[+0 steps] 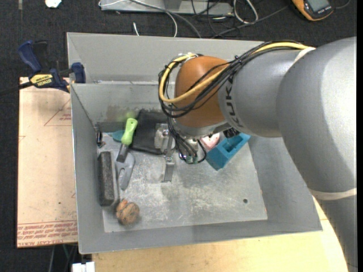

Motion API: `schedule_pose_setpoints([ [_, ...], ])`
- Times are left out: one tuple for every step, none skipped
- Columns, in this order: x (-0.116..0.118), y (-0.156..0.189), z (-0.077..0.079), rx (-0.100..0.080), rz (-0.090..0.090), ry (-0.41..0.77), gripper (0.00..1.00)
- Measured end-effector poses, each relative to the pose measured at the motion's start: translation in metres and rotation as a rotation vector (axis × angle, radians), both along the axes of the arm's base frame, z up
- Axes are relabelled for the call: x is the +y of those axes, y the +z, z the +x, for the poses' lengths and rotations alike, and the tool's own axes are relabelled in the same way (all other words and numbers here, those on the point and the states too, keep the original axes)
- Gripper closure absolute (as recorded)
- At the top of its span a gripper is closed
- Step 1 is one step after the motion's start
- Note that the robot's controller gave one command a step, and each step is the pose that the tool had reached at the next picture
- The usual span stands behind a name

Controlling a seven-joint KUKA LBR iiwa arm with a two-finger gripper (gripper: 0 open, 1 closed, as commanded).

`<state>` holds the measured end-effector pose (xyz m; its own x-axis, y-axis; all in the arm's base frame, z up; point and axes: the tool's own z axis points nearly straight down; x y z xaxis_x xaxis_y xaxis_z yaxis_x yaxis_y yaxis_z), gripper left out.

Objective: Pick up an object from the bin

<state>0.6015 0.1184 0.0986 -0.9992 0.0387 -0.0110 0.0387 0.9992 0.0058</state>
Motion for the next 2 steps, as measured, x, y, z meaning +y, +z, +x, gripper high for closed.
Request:
schedule_pose_setpoints([
  [-0.004, -0.011, 0.030, 0.001, -0.002, 0.023, 0.00],
  [0.038, -0.027, 0.047, 0.000, 0.001, 0.213, 1.00],
])
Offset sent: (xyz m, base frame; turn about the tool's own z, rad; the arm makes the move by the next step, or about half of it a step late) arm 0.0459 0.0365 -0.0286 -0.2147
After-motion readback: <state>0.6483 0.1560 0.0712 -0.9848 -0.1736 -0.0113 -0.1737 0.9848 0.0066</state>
